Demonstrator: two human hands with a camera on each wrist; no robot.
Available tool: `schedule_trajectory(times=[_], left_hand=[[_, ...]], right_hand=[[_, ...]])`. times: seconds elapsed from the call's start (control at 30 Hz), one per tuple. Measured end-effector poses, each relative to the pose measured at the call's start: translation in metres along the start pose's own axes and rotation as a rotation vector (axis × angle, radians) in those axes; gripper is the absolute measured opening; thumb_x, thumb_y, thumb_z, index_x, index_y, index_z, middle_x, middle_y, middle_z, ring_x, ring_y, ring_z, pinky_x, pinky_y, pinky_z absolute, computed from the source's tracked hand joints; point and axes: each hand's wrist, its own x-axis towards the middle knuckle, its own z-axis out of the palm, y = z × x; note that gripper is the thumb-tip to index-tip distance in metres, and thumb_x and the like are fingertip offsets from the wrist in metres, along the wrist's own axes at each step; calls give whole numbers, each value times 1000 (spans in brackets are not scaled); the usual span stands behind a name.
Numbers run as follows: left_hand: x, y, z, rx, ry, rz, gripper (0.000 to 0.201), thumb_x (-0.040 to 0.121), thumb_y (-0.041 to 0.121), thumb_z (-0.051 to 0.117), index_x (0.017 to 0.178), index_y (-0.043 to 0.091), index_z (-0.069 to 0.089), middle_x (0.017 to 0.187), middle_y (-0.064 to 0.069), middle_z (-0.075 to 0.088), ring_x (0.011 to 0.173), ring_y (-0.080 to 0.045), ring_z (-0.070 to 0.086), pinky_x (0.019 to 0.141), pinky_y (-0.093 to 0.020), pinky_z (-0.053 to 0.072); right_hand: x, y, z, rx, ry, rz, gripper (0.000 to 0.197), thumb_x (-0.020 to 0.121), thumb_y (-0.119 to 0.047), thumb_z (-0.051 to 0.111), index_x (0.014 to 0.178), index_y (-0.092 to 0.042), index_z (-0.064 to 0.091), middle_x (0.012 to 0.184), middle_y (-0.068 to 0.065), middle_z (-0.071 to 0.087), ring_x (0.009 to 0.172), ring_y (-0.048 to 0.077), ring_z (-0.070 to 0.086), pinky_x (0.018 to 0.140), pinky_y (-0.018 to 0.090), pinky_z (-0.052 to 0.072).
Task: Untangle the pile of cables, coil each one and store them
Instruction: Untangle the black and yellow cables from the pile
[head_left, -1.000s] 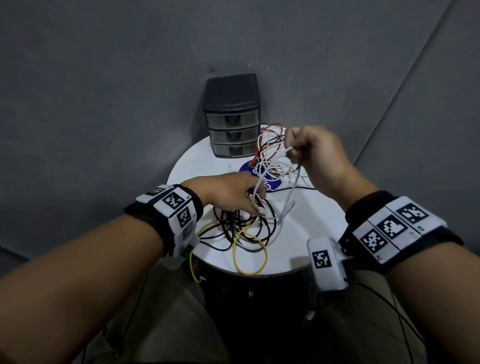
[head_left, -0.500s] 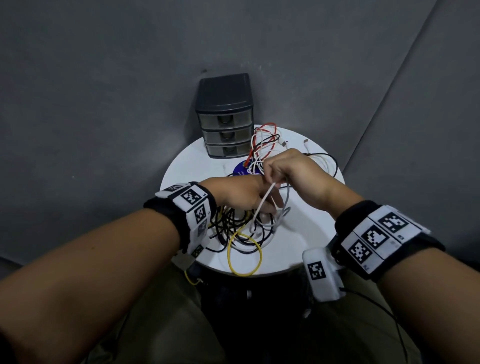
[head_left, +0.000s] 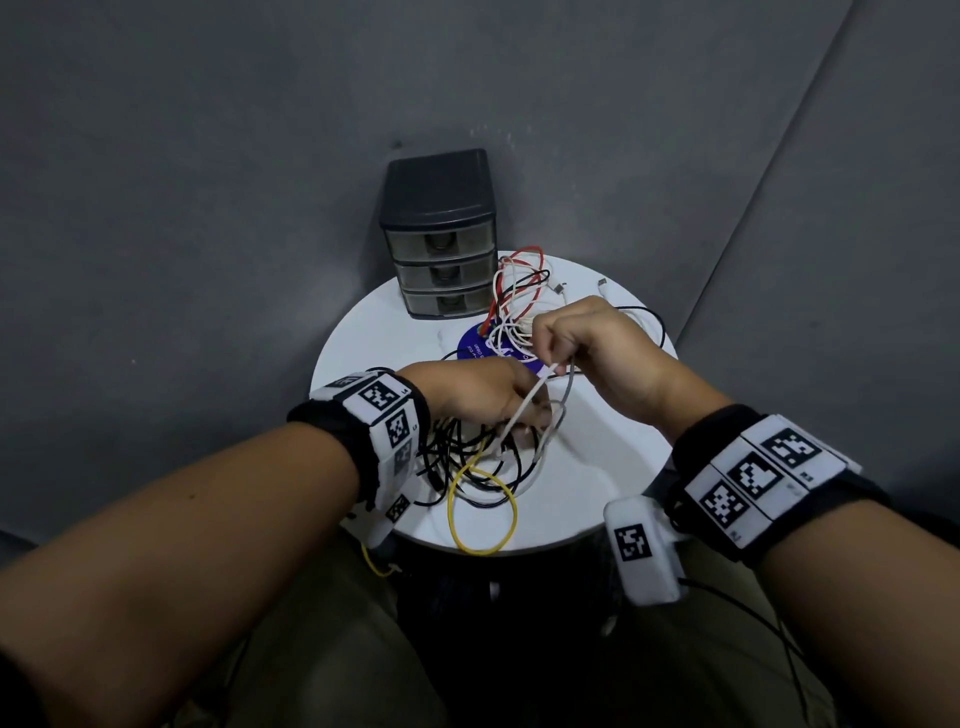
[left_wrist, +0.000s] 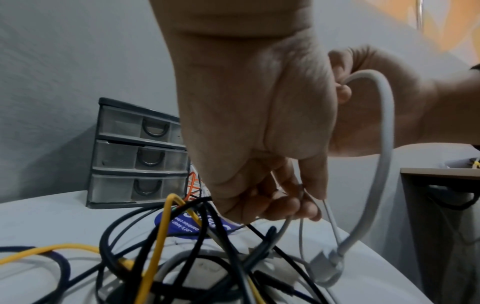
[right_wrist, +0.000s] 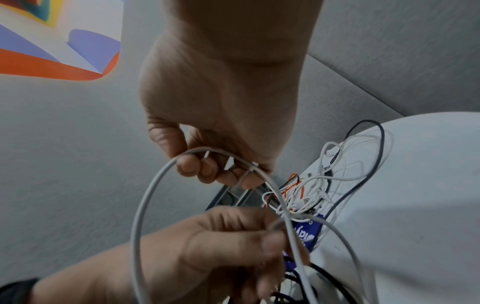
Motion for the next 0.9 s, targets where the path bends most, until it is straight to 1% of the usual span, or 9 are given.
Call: schedule_trajectory(times=[0.1,0.2,0.33,0.43,0.53,0.63,0.7,0.77,0.9], left_hand=[[-3,-1,-5,-85,104,-10,20,100,19,62,82,21,71,68,11,67,63,-6,59,67,-21,47],[-8,-3,-11,-129,186,-32,17,102,17,57,89,13,66,76,-3,69,68,-8,59,68,-19,46],[-15,-1,-17,-155,260,-30,20,96,-1,51,87,13,62,82,-14,69,87,-25,66,88,-29,51],[-23,0,-20,-243,220,-29,20,94,-3,44,100,14,51,72,-14,70,83,-29,65,79,-32,50],[-29,-1,-23,-266,227,-32,26,93,-6,42,103,18,45,76,-14,74,77,-21,65,70,-22,49],[-30,-1,-23,-295,220,5,28,86,-3,51,102,19,43,87,-20,74,87,-26,64,83,-44,50],[-30,-1,-22,-320,236,40,29,82,-3,56,101,16,44,89,-22,71,89,-29,64,93,-56,50],[-29,-2,-21,-355,244,63,25,88,-11,50,100,11,44,92,-26,70,87,-32,67,91,-51,52],[-31,0,-23,-353,249,52,25,88,-14,42,99,7,46,91,-25,71,58,-27,63,61,-30,52]], right_hand=[[1,2,-1,-38,-18,-59,8,60,0,51,54,4,52,53,-12,51,55,6,43,55,18,34],[4,-3,2,-4,-5,-19,12,59,-1,52,56,10,55,54,-8,53,58,12,47,58,23,38],[10,-9,10,102,45,79,24,66,-7,51,73,12,64,76,21,61,78,28,54,75,38,39],[15,-6,9,155,332,132,25,79,-13,52,92,-19,73,99,0,66,91,15,57,80,35,41],[16,1,4,141,560,316,28,80,-7,53,96,-23,70,88,-3,61,81,14,54,73,30,41],[10,10,7,16,261,551,32,65,-11,55,93,-20,67,75,-5,62,73,16,55,70,30,42],[5,18,13,-82,50,629,26,70,-17,60,95,-19,65,82,-1,65,73,18,57,67,30,43],[3,26,16,-169,50,647,7,88,-19,62,94,-15,65,88,4,63,70,19,57,65,30,44],[-2,31,15,-204,97,681,26,102,-25,55,95,-5,70,76,8,57,56,18,54,54,26,46]])
